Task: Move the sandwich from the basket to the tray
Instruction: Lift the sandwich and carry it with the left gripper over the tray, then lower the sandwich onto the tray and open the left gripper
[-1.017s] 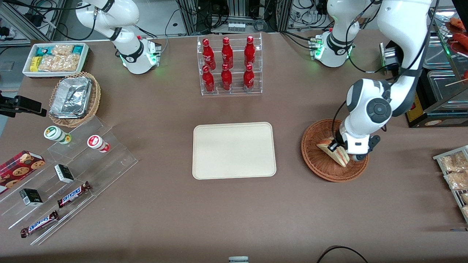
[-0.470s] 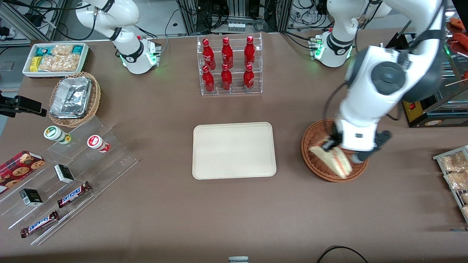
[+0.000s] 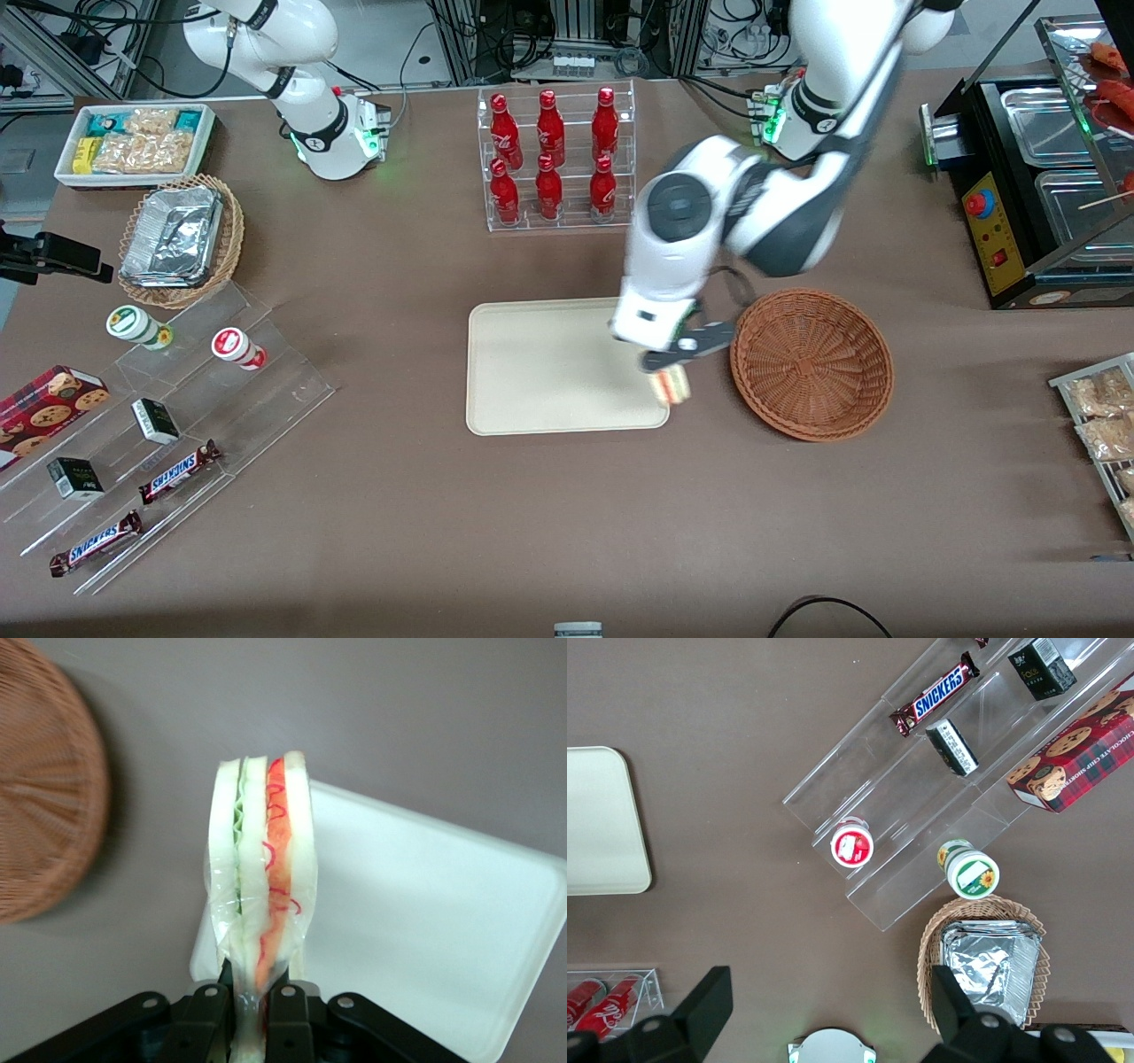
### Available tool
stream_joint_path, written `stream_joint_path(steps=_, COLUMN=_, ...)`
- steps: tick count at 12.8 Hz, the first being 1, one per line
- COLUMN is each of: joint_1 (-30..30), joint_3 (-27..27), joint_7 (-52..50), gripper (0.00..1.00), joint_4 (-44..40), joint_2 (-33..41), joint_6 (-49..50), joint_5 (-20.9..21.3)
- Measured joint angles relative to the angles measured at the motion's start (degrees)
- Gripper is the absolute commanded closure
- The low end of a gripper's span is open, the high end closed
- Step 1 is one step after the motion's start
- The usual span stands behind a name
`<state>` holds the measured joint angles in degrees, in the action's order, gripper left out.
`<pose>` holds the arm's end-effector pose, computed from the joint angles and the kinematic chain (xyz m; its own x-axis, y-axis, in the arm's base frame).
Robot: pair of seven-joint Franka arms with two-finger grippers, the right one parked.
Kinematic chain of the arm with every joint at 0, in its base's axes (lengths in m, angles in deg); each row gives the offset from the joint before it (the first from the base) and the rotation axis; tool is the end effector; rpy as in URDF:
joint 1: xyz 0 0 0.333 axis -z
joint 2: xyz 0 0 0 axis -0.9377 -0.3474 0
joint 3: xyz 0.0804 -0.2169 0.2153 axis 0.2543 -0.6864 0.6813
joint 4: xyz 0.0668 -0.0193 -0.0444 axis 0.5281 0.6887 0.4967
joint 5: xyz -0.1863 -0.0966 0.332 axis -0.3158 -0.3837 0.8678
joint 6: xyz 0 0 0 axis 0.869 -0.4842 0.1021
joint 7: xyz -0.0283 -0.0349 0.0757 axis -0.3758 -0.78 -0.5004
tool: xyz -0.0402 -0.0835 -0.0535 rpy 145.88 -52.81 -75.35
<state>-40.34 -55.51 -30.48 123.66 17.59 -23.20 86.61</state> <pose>0.5384 -0.4421 0.3849 0.9555 0.2949 -0.0078 0.2947 -0.9555 -0.0124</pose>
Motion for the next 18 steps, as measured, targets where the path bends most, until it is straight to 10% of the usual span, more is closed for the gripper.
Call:
stream_joint_path(steps=12, joint_1=8.06, joint_3=-0.16, joint_7=7.34, gripper=1.0, joint_4=-3.7, joint_2=-15.25, joint_6=-11.47, joint_5=3.6)
stream_joint_path(steps=13, joint_1=8.06, joint_3=-0.16, joint_7=7.5, gripper=0.7, joint_4=-3.72, joint_2=-15.42, joint_6=-11.47, joint_5=3.6)
stream_joint_path(steps=14, joint_1=8.06, joint_3=-0.16, joint_7=7.54, gripper=0.01, joint_4=-3.76, joint_2=-15.43, joint_6=-11.47, joint_5=3.6)
stream_joint_path(steps=18, joint_1=8.06, joint_3=-0.15, joint_7=7.54, gripper=0.0, joint_4=-3.86, joint_2=-15.46, joint_6=-11.47, joint_5=3.6)
